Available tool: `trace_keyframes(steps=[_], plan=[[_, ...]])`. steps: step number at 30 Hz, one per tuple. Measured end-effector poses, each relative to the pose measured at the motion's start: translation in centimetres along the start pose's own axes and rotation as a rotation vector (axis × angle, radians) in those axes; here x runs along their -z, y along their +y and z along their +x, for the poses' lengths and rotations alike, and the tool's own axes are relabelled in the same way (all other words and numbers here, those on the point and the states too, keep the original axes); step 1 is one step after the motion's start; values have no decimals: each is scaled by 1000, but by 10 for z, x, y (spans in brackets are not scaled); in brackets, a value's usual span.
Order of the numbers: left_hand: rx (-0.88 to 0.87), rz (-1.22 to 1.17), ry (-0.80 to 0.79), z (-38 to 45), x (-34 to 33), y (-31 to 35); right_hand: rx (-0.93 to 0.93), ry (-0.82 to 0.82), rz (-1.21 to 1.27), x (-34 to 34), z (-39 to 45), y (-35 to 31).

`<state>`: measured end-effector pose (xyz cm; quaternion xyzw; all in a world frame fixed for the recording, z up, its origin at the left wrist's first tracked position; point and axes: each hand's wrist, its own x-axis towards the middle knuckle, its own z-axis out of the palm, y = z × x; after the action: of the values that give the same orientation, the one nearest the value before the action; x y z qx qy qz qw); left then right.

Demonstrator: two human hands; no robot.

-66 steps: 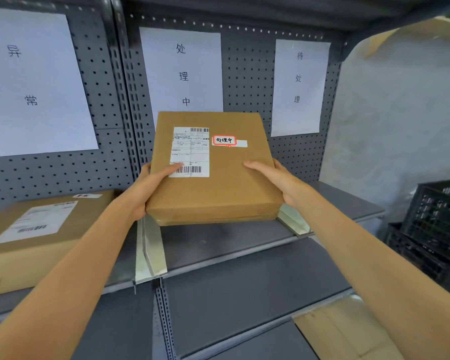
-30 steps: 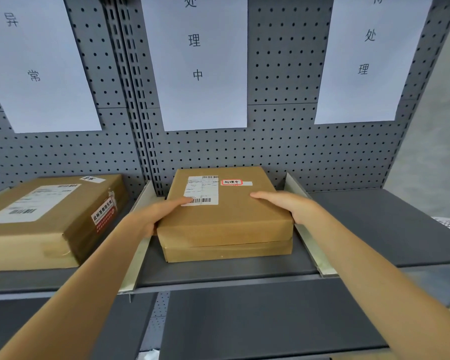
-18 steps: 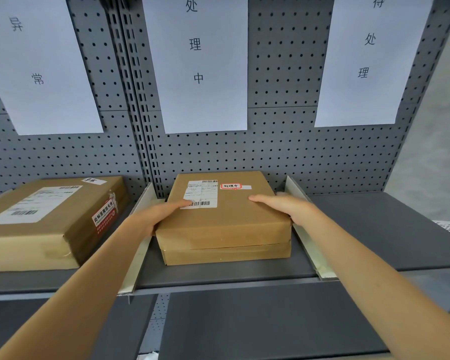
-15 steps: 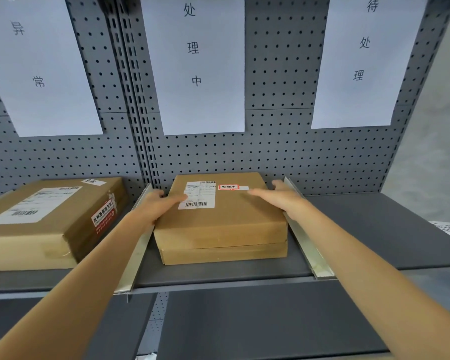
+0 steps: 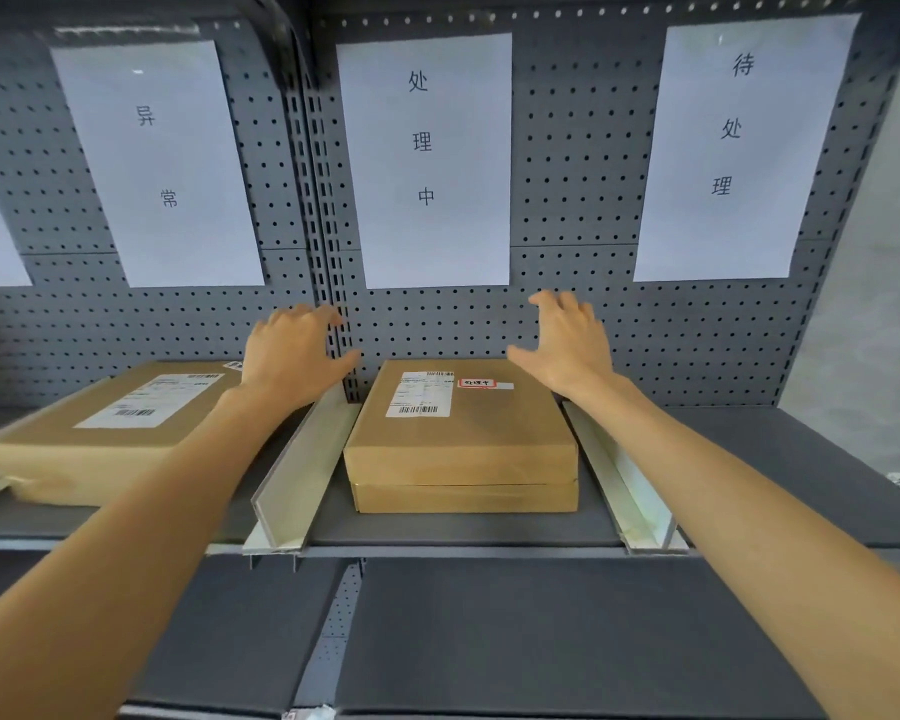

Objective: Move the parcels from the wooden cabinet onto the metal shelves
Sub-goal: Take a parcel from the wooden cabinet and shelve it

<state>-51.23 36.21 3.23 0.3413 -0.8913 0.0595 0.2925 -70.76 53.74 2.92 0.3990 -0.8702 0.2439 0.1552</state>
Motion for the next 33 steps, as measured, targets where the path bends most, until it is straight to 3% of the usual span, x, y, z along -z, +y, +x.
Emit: trace_keyframes(steps=[6, 12, 25, 33], plan=[[36, -12, 8, -23, 30, -38, 39, -30, 23, 3, -15, -55], [88, 2, 9, -55, 70, -115, 129, -48, 42, -12, -34, -148], [253, 160, 32, -170, 167, -375, 360, -114, 189, -91, -103, -448], [477, 239, 30, -235, 221, -520, 570, -142, 229, -130, -140, -620]])
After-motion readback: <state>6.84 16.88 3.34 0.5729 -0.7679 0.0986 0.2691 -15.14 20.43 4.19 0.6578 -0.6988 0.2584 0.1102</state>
